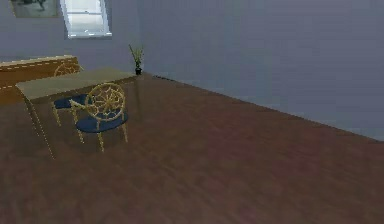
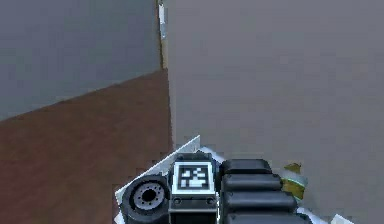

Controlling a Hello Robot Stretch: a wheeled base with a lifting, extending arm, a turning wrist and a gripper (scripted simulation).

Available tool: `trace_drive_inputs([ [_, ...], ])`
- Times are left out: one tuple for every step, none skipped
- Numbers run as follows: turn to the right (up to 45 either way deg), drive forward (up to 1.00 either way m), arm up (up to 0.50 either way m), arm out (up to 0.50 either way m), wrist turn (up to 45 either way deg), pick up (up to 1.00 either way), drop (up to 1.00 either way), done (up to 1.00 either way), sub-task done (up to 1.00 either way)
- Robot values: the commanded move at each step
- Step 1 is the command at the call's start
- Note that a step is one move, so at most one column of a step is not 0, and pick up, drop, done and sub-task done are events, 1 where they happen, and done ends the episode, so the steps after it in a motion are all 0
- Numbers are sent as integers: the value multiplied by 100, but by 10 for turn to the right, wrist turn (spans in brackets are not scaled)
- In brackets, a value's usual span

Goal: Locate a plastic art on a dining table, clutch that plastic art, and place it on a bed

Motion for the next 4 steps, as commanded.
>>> trace_drive_inputs([
  [450, 0, 0, 0, 0, 0, 0, 0, 0],
  [390, 0, 0, 0, 0, 0, 0, 0, 0],
  [0, 0, 0, 36, 0, 0, 0, 0, 0],
  [0, 0, 0, 0, 390, 0, 0, 0, 0],
])
